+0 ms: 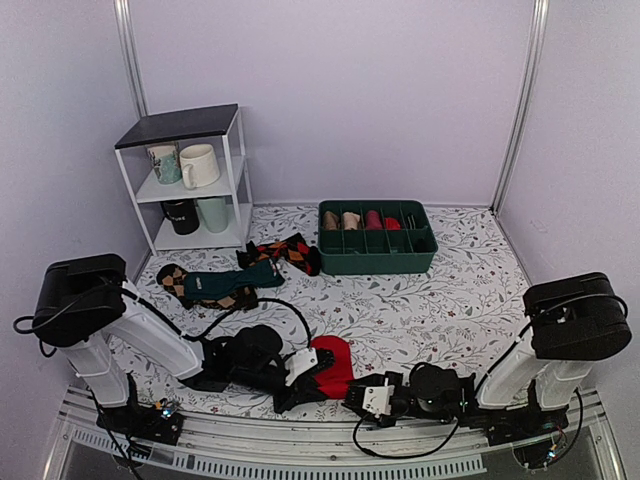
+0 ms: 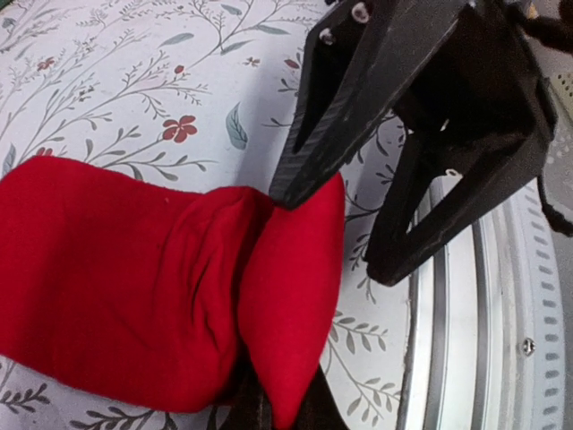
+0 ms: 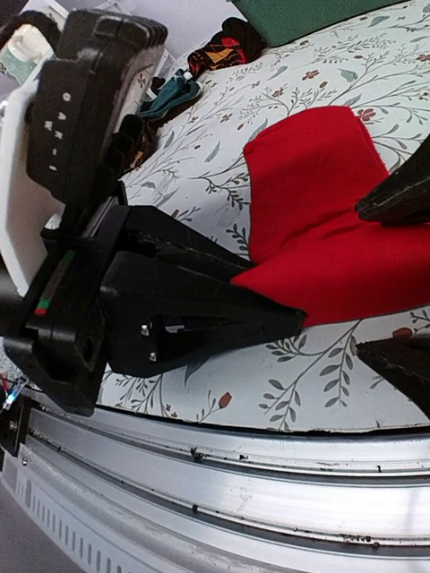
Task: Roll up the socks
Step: Roll the sock at the center of the board.
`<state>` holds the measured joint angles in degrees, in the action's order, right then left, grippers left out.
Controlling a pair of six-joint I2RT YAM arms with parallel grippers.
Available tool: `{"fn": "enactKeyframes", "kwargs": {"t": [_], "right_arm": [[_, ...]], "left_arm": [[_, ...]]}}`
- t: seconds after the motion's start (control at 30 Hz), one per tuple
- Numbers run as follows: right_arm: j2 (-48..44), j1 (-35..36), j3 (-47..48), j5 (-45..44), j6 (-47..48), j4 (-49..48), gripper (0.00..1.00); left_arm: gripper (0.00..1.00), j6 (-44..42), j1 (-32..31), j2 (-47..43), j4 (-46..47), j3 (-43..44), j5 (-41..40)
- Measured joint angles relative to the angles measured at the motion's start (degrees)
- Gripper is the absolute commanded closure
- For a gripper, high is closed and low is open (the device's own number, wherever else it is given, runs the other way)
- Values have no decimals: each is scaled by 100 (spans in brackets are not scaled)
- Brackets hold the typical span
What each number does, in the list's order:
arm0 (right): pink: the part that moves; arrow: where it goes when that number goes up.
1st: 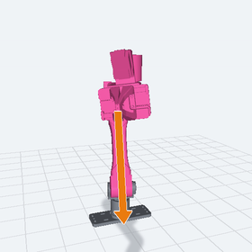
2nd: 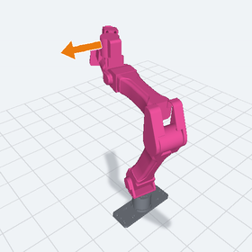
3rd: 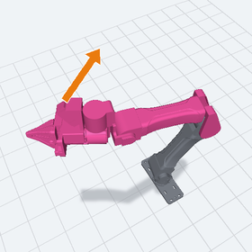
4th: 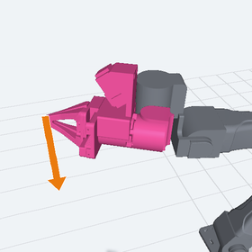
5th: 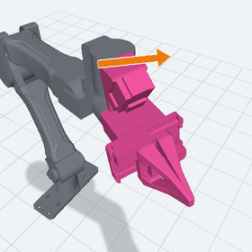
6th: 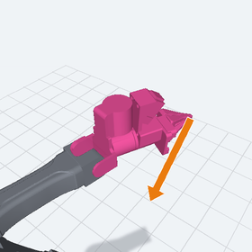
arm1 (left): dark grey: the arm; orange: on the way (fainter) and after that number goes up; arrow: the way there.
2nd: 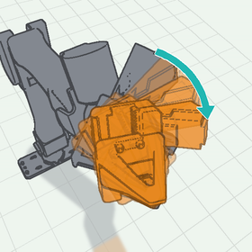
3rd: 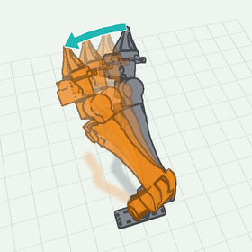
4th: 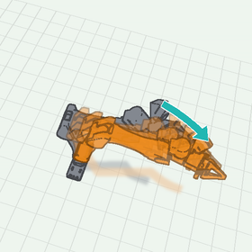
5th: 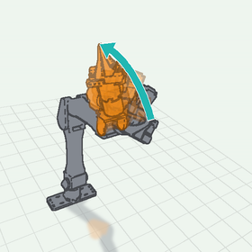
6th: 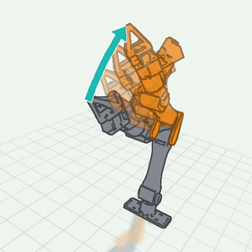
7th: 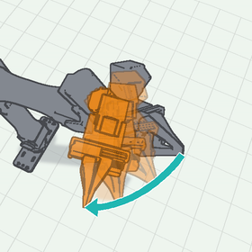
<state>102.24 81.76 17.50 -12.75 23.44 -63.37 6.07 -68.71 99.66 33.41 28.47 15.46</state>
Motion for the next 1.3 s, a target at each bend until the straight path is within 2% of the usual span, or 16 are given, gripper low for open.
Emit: {"fn": "enactKeyframes", "kwargs": {"t": [0.2, 0.37, 0.4, 0.53, 0.67, 0.8, 1.0, 1.3], "right_arm": [[361, 0, 146, -190, -55, 48, 56], [393, 0, 210, -214, -157, 140, 60], [393, 0, 210, -214, -199, 151, 59], [393, 0, 216, -317, -367, 166, 46], [382, 0, 249, -608, -415, 173, 42], [199, 0, 175, -699, -319, 302, 43], [-400, 0, -44, -354, -286, 389, 47], [-247, -92, 155, 140, -289, 570, 49]], "left_arm": [[100, 0, 4, 13, 17, 0, 39], [100, 0, 11, 13, 17, 4, 46], [100, 0, 11, 15, 17, 4, 52], [100, 0, 11, 50, 22, 31, 87], [100, 0, 11, 50, 22, 37, 96], [100, 0, 11, 57, 22, 42, 103], [100, 0, 11, 70, 31, 44, 114], [100, -2, 11, 79, 24, 66, 138]]}}
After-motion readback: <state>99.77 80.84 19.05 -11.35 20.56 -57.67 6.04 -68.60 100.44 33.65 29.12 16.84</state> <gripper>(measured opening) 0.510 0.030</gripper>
